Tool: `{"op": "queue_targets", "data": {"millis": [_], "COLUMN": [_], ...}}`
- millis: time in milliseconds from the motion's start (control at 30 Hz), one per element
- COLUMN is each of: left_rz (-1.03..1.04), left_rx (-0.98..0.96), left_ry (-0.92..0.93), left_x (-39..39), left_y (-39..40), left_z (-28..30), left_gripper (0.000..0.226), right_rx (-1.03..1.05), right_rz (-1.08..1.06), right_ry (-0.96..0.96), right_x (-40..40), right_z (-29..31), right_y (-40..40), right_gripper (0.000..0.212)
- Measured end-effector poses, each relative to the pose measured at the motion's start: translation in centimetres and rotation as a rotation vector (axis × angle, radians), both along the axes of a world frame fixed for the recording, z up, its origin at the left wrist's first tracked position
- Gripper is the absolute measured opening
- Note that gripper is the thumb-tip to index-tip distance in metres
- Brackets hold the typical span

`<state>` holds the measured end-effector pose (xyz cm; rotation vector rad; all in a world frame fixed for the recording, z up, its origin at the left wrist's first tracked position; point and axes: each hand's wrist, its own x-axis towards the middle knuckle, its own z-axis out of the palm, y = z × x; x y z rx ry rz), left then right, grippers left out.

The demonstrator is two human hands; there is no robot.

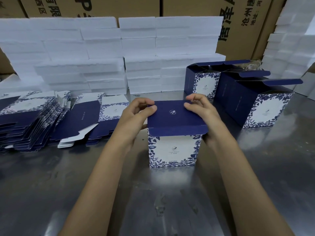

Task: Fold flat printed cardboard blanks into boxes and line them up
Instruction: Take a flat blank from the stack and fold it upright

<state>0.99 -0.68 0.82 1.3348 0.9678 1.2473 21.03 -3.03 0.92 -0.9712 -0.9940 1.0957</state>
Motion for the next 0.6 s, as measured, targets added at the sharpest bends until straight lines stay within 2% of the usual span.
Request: {"op": "queue_targets", "data": {"millis": [100,200,300,333,400,467,600], "left_rz": [-0.028,0.041,0.128,0.152,0.185,0.188,0.150], "left_rx": [-0.071,-0.102,0.013,0.061,0.122,0.141,0.094], "left_ry": [0.189,0.520,0.721,0.769,0.854,0.913,0.907], "left_x": [0.1,1.5,3.9,4.6,5.4,5.6,5.1], "left_y": [0.2,0.9,1.1,1.1,0.9,1.0,1.2], "left_z": [2.5,5.1,6.0,5.9,5.4,5.2,5.1], "left_gripper": [0.024,0.014,0.008,0.013,0.025,0.028,0.028], "right_rx": [-0.085,-0.190,-0.213,-0.198,-0.145,-0.099,-0.051], "right_rz": [0.058,0.110,0.093,0.060,-0.014,-0.038,0.029], "right_ry": [-0.227,-0.599,-0.884,-0.934,-0.980,-0.966,-1.024], "right_x": [0.8,0.6,-0.6,-1.1,-2.1,-2.4,-2.3], "right_z": [1.7,4.8,6.4,6.4,5.6,4.8,4.6], "right_y": [0.5,1.3,2.6,3.1,3.5,3.6,3.2], "right_gripper": [0.029,0.019,0.007,0.004,0.013,0.020,0.026]}}
